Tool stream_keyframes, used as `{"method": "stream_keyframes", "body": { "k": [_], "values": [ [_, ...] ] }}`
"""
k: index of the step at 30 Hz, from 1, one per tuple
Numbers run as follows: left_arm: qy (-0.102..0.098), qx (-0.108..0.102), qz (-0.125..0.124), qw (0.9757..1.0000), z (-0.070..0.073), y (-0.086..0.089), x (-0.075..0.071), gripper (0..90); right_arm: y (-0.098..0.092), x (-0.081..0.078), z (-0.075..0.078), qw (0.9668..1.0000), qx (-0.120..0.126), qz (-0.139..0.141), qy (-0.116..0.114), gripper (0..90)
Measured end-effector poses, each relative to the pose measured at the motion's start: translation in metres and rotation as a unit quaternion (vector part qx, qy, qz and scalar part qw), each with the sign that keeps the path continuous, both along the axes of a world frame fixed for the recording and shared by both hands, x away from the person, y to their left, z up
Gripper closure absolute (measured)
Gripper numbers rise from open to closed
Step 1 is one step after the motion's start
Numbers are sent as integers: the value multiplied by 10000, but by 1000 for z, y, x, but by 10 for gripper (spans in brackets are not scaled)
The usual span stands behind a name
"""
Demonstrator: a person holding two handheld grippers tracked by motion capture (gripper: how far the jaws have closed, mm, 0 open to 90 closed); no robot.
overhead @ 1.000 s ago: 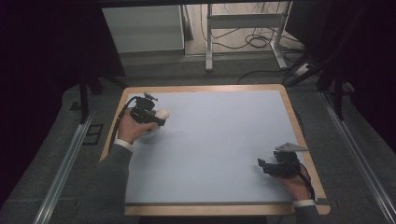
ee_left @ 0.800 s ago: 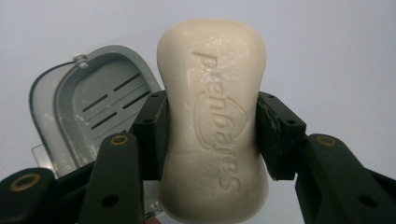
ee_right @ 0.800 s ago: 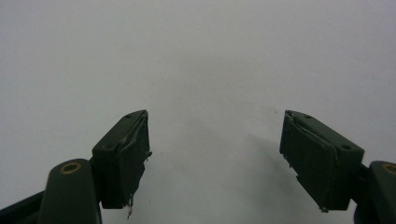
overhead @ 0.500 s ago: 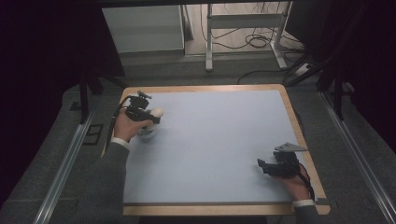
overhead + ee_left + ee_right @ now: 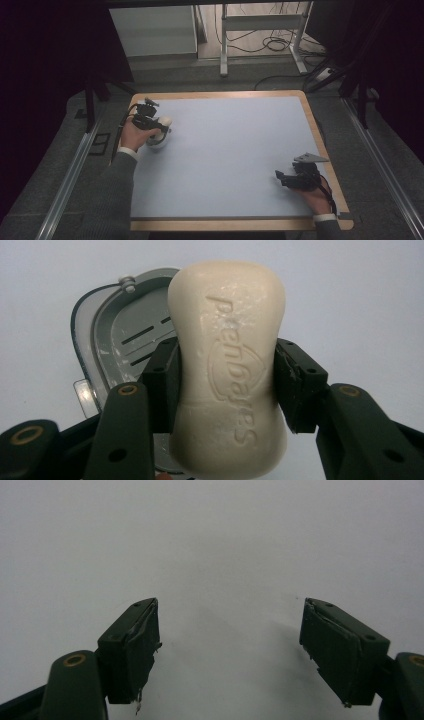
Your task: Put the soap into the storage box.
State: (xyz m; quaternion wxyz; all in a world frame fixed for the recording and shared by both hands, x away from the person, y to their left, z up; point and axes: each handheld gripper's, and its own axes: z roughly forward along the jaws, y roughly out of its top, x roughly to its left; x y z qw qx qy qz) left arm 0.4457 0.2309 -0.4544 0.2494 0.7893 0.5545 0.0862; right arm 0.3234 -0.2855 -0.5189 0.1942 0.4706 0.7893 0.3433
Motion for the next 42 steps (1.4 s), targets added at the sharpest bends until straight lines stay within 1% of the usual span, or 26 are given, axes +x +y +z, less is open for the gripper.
{"method": "stream_keyframes", "body": {
  "k": [2,8,9,11,12,16,18,20,21,22,23,25,26,29,33,37,38,42],
  "values": [
    [10,-16,31,10000,0,0,0,495,0,0,0,10000,-3,-3,5,235],
    [22,49,56,10000,-2,2,2,497,0,0,0,10000,-1,-8,3,235],
    [38,85,66,9999,-3,2,2,497,0,0,-1,10000,-3,-9,8,235],
    [50,73,86,9999,-4,2,3,496,0,0,-1,10000,-5,-8,10,236],
    [86,103,71,9999,-5,2,3,496,1,0,-1,10000,-6,-7,9,235],
    [37,143,73,9999,-7,1,3,493,0,0,-1,10000,-7,-9,2,235],
    [-57,111,130,9998,-7,1,3,482,0,0,-1,10000,-5,-12,0,235],
    [-135,5,128,9998,-4,2,1,443,0,0,0,10000,-4,-11,-7,236],
    [-135,5,128,9998,-4,2,1,446,0,0,0,10000,-4,-11,-7,236],
    [-181,-133,68,9997,-2,1,-1,446,0,0,0,10000,-4,-11,-8,236],
    [-267,30,20,9996,2,-2,-3,412,0,0,0,10000,-7,-9,-6,236],
    [-287,2,-15,9996,3,-4,-3,411,1,0,0,10000,-13,2,-10,236],
    [-321,-53,-61,9995,5,-6,-5,409,1,0,0,10000,-14,3,-11,236],
    [-333,-76,-100,9994,6,-7,-5,409,1,0,0,10000,-9,-2,-15,236],
    [-386,-171,-109,9991,8,-8,-6,410,0,0,0,10000,-11,-11,-11,236],
    [-392,-240,-115,9989,10,-6,-8,408,0,0,0,10000,-5,-8,-17,236],
    [-414,-292,-139,9986,12,-6,-9,405,0,0,1,10000,9,-10,-28,236],
    [-467,-359,-192,9981,17,-7,-11,405,0,2,0,10000,80,1,-18,238]
  ]
}}
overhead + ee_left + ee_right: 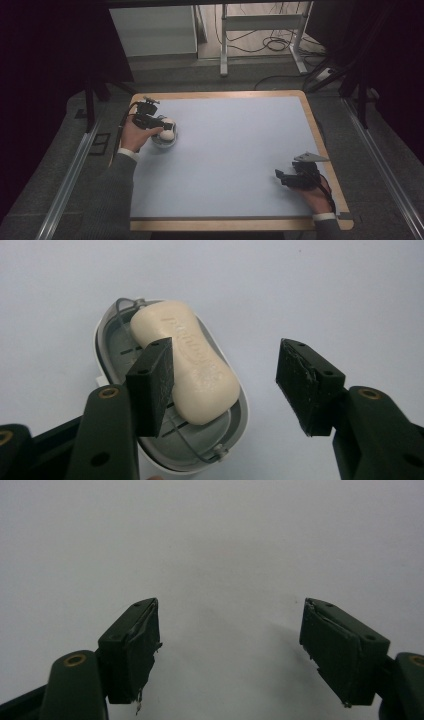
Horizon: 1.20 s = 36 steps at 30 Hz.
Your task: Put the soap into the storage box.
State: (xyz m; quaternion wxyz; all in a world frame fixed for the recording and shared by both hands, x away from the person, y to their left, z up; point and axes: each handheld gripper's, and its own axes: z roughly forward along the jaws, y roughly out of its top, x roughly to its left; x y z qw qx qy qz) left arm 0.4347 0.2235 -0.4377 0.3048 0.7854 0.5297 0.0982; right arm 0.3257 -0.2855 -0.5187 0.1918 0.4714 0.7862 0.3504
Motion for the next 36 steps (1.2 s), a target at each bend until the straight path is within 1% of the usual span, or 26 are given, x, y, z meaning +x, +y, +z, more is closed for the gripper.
{"method": "stream_keyframes", "body": {
  "k": [4,6,9,12,17,18,23,25,26,30,32,33,36],
  "values": [
    [-54,-42,-44,10000,5,-2,-3,404,0,1,0,10000,10,20,-12,238],
    [-67,-64,-85,9999,8,-5,-4,397,-2,1,2,10000,58,9,-31,238],
    [-86,-76,-110,9999,8,-6,-6,393,-3,1,3,9999,84,-3,-60,238],
    [-156,-88,-214,9996,9,-7,-9,387,-5,0,5,9999,87,-18,-88,238],
    [-218,-149,-339,9991,7,-9,-16,372,-5,-2,7,9999,96,-19,-115,238],
    [-214,-190,-387,9988,5,-9,-18,365,-3,-2,8,9999,88,-15,-125,238],
    [-232,-265,-430,9985,2,-9,-22,343,-2,-1,7,9999,74,-10,-116,238],
    [-346,-294,-494,9977,1,-8,-30,338,-2,-1,7,9999,67,-7,-113,238],
    [-346,-294,-494,9977,1,-8,-30,335,-2,-1,7,9999,68,-14,-114,238],
    [-454,-312,-601,9967,-2,-10,-44,329,-3,-1,6,9999,62,-13,-106,238],
    [-510,-362,-638,9960,-4,-9,-51,324,-3,-1,6,9999,62,-20,-105,238],
    [-522,-399,-654,9957,-5,-10,-54,322,-3,-1,7,9999,62,-19,-109,238],
    [-555,-419,-782,9945,-9,-11,-64,316,-3,-1,7,9999,70,-25,-116,238]
  ]
}}
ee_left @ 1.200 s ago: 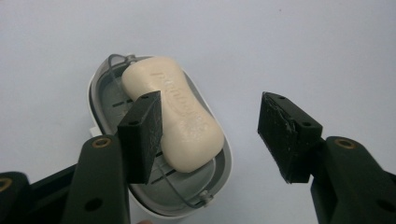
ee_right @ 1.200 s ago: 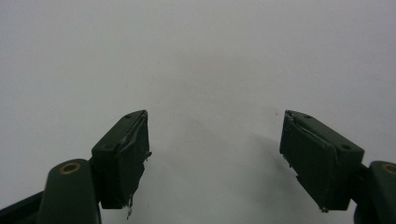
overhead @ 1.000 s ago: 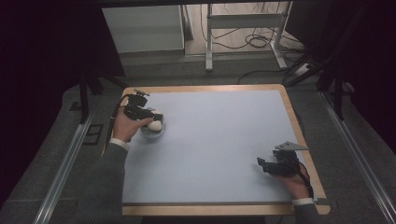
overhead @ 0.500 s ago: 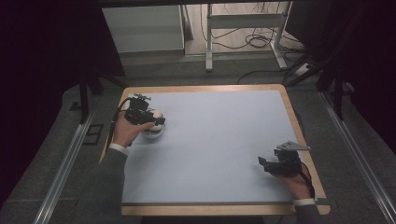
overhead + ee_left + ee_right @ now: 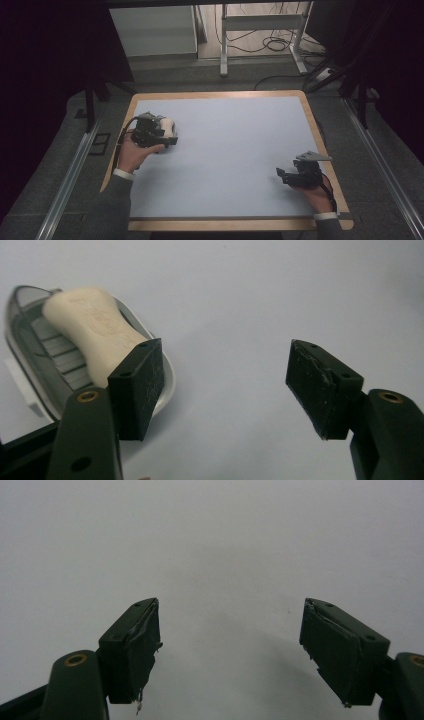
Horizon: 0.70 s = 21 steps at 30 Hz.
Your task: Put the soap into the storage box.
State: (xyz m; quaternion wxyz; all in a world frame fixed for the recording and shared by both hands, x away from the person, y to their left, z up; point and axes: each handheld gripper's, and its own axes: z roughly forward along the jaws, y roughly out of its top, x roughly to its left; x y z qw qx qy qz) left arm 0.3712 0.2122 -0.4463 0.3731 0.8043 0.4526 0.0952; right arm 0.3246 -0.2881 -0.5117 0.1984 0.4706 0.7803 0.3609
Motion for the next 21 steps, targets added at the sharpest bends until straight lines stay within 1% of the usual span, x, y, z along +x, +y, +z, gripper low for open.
{"method": "stream_keyframes", "body": {
  "k": [2,3,4,6,9,13,14,16,17,21],
  "values": [
    [-25,-15,-23,10000,-4,-1,-7,312,0,0,0,10000,1,5,-1,238],
    [-53,-27,-34,10000,-9,-2,-13,314,0,0,1,10000,4,5,-6,238],
    [-53,-27,-34,10000,-9,-2,-13,313,0,-1,1,10000,10,7,-7,238],
    [-43,-67,-51,10000,-15,-3,-20,314,-1,-1,1,10000,14,4,-9,238],
    [-20,-68,-73,9999,-23,-4,-28,312,-1,0,1,10000,9,-10,0,238],
    [91,-88,-96,9999,-34,-2,-34,305,-1,0,1,10000,17,-6,-3,238],
    [119,-129,-72,9998,-39,0,-38,302,-1,0,1,10000,10,-9,-11,238],
    [130,-153,-72,9998,-40,0,-39,302,-1,0,1,10000,15,-20,-8,238],
    [156,-219,-61,9996,-45,1,-42,301,-1,0,2,10000,15,-25,-9,238],
    [181,-225,-96,9995,-49,0,-45,300,-2,0,2,10000,17,-22,-26,238]
  ]
}}
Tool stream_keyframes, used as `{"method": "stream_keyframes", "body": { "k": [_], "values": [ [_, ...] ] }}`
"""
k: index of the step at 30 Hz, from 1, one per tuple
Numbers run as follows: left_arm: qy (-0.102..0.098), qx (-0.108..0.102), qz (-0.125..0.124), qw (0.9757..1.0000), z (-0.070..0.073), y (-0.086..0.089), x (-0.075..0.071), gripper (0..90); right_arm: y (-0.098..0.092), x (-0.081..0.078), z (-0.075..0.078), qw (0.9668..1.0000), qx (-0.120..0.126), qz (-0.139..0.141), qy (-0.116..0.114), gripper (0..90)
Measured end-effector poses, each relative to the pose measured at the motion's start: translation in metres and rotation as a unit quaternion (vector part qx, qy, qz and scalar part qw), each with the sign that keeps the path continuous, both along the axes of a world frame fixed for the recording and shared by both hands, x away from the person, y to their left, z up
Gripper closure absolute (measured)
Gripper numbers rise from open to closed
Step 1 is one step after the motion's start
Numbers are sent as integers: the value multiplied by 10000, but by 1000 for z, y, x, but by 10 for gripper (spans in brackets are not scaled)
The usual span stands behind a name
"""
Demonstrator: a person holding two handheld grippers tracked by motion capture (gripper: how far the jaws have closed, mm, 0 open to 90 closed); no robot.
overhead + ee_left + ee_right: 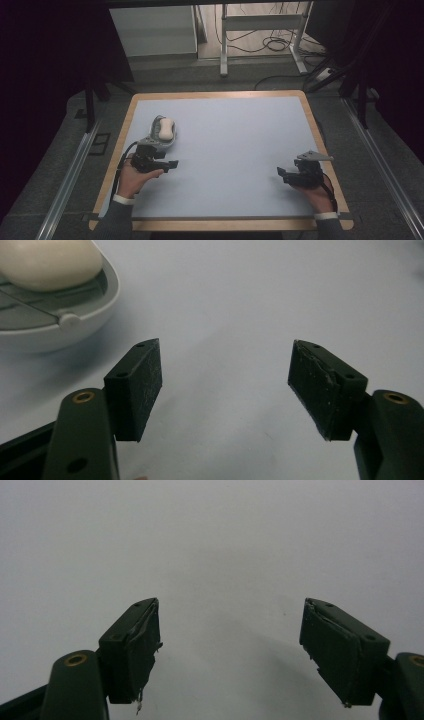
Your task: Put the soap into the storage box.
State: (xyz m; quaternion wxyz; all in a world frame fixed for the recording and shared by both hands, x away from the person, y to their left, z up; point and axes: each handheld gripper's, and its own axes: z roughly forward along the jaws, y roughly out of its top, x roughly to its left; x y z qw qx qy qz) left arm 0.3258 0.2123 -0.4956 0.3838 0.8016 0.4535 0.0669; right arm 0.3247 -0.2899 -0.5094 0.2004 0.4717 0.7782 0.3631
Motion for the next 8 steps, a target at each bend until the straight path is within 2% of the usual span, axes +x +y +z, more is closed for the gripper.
{"method": "stream_keyframes", "body": {
  "k": [8],
  "values": [
    [29,-47,-16,10000,-5,1,-2,297,-1,-1,3,10000,27,-60,-55,229]
  ]
}}
